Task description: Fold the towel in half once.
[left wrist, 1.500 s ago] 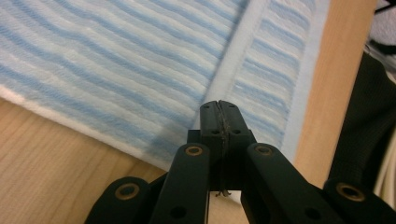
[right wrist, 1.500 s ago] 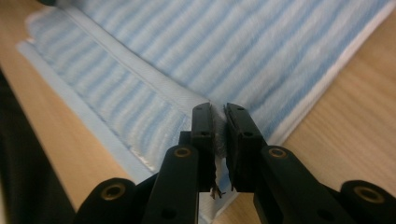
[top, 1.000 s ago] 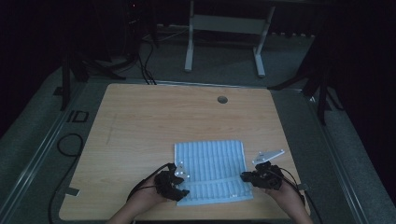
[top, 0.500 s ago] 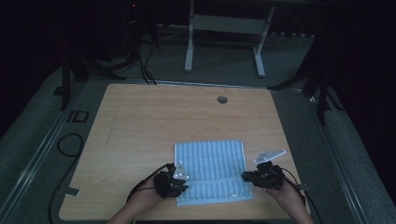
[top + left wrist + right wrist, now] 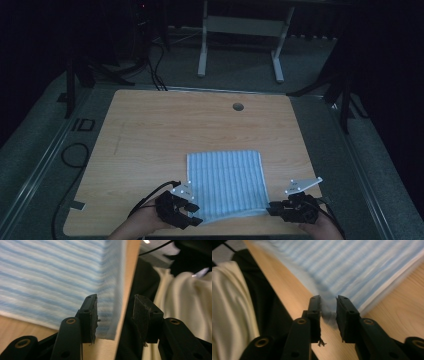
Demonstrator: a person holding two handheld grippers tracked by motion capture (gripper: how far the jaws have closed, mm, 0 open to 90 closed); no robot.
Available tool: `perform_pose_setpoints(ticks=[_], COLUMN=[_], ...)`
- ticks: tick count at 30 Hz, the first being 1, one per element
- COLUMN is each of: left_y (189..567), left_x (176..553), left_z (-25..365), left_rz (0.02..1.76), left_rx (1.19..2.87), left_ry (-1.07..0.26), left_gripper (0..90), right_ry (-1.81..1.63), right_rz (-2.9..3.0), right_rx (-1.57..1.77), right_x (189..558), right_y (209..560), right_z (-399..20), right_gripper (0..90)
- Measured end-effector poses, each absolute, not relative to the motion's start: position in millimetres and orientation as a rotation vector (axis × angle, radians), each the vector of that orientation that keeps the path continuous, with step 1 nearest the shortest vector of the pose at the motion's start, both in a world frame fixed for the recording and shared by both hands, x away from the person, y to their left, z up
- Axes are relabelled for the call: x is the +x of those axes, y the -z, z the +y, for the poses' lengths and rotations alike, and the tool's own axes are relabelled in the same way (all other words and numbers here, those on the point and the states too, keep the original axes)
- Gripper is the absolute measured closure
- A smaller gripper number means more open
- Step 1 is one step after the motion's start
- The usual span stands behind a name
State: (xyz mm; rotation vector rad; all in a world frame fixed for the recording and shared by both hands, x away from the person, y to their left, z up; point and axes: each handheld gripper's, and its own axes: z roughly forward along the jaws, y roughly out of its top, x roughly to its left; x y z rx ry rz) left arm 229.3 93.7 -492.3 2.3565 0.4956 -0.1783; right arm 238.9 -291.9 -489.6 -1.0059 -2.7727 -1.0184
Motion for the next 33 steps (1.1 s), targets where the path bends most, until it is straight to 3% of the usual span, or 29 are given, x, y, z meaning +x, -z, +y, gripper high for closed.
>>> perform_pose_setpoints(ticks=[15,24,33], left_y=[507,505,496], left_x=[267,304,346], left_z=[104,105,120], left_rz=[0.675,0.753,0.878], left_rx=[2.375,2.414,2.338], left_ry=[0.11,-0.046,-0.156], left_gripper=[51.2,49.3,46.7], right_ry=[1.029,0.983,0.99], right_rz=[-2.802,-2.908,-2.965], right_rx=[-1.103,-1.132,-1.148], right_x=[270,321,364], right_y=[488,490,476], right_z=[-298,-280,-276], right_gripper=[64.9,57.3,56.1])
